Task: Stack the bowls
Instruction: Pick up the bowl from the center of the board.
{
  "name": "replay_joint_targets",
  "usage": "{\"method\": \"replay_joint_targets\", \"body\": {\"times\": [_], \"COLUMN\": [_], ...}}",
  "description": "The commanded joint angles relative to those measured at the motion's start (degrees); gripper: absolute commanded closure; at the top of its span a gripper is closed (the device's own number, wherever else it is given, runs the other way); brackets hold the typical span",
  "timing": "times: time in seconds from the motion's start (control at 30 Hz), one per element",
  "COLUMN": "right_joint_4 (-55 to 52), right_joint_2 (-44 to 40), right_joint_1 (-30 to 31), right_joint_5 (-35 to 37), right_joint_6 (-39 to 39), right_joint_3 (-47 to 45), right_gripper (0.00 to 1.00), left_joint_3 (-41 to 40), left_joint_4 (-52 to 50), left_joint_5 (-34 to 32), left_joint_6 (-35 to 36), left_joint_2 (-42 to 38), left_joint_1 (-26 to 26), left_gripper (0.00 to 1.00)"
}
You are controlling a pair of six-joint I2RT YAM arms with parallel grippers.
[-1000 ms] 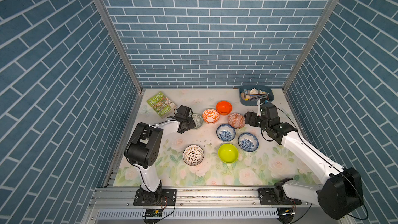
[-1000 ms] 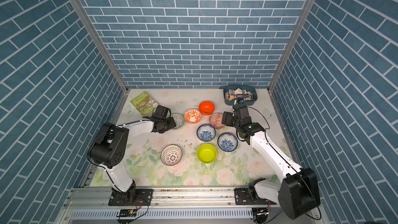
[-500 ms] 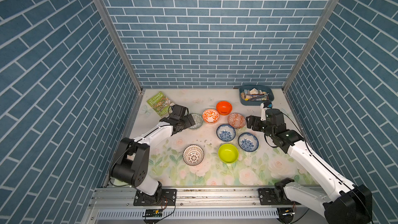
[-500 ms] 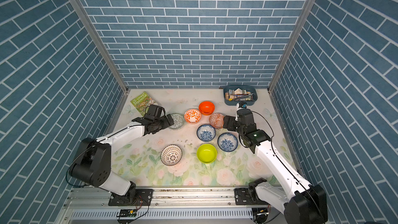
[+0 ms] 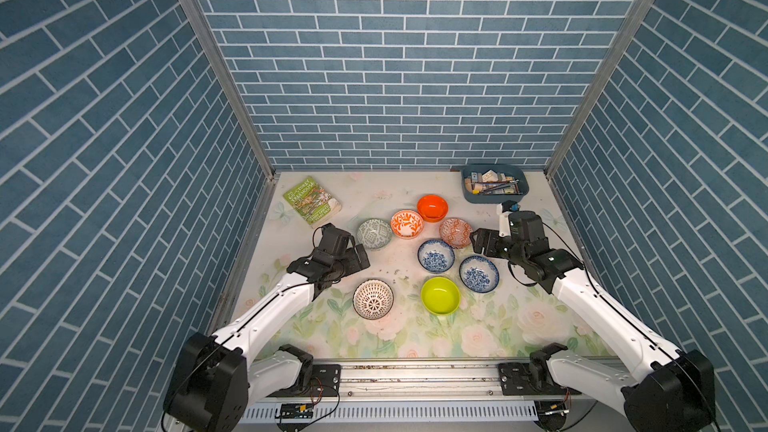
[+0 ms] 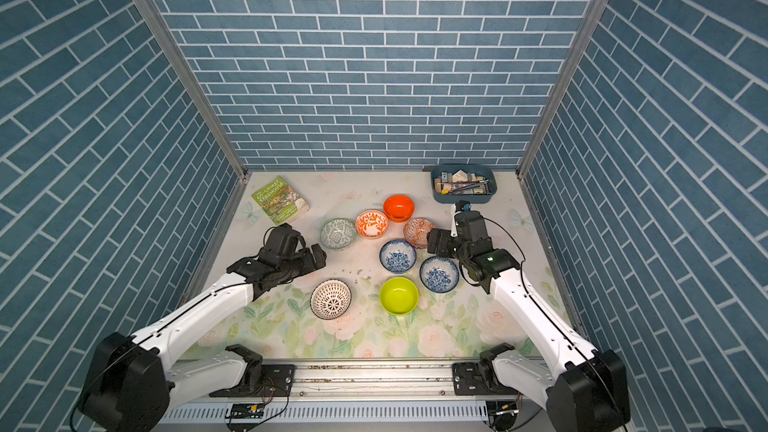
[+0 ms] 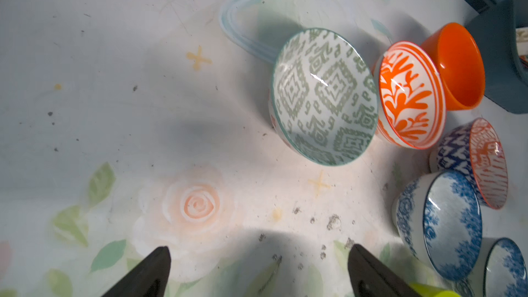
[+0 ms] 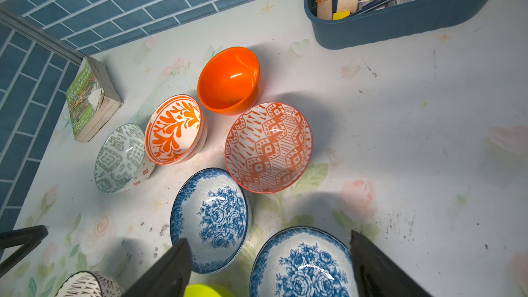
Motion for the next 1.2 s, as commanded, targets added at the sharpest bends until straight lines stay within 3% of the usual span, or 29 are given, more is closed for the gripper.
{"method": "replay_joint_targets", "body": {"times": [0.0, 0.2, 0.57, 1.17], "right_joint_4": [-0.4, -0.1, 0.5, 1.8], "right_joint_2": [0.7, 2.0, 4.9, 6.7], "right_joint_1": [0.2, 0.5, 2.2, 3.9], "right_joint_5": [-1.4, -1.4, -0.5, 1.9], "right_joint_6": [0.7, 0.6, 0.9, 1.5], "right_joint_3": [0.0, 0.1, 1.4, 1.5], "right_gripper": [0.11, 0.11, 0.11, 0.11], "left_joint_3": [-2.9, -7.5, -13.9, -14.7], "left_joint_4": [-3.3, -4.7, -6.2, -4.3], "left_joint_5": [-1.0, -2.7, 0.0, -0.7], "left_joint_6": [-1.5, -6.6, -9.7, -10.7], "left_joint_2": [-1.9, -6.0, -13.0, -11.0], "left_joint_1": [-3.5, -9.1, -11.5, -13.7], "left_gripper": [0.00, 0.02, 0.15, 0.62]}}
